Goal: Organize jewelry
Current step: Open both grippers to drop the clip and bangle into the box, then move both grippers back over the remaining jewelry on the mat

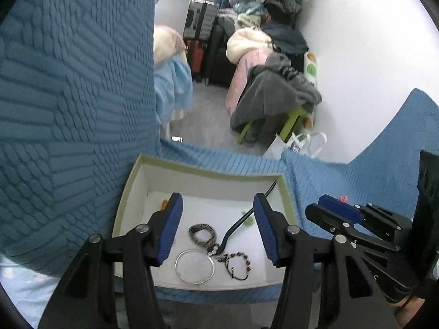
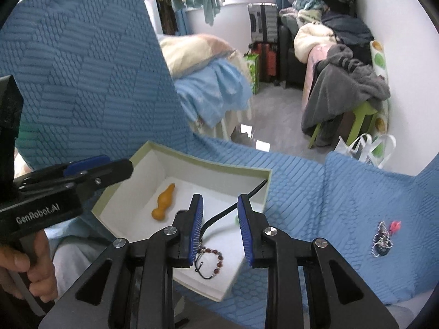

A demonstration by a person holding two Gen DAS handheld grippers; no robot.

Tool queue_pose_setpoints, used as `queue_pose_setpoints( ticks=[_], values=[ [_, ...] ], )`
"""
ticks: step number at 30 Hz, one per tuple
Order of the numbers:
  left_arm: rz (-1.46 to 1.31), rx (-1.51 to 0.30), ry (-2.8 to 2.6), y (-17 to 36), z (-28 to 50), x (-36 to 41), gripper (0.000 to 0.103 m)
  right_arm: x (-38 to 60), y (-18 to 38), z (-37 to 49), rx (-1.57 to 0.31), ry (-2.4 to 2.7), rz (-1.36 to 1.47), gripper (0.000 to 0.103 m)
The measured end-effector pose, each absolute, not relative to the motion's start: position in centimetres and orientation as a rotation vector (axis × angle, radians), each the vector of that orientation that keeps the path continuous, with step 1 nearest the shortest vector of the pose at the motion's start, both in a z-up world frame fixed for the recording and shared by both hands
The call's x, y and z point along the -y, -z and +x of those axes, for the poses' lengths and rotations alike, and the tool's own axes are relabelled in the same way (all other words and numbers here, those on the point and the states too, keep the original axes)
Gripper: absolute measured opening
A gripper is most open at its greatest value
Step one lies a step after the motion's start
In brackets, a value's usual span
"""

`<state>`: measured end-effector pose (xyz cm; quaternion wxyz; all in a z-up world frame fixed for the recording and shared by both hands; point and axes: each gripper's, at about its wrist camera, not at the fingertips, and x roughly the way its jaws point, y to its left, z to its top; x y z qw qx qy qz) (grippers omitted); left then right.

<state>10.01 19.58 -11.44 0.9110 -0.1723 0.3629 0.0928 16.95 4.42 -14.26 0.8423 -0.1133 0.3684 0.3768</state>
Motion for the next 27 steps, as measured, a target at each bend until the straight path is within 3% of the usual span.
queue_pose_setpoints(
  ticks=[15,27],
  values=[
    [-0.331,-0.612,-0.196,7.1,10.4,-13.8,0.054,2.9,10.0,17.0,-0.648,-0.736,-0.2,0.024],
    [-0.289,-0.647,-0.159,8.5,12.4,-9.1,0.054,8.0,10.6,18.7,-0.625,-0.66,-0.195,0.024]
  ],
)
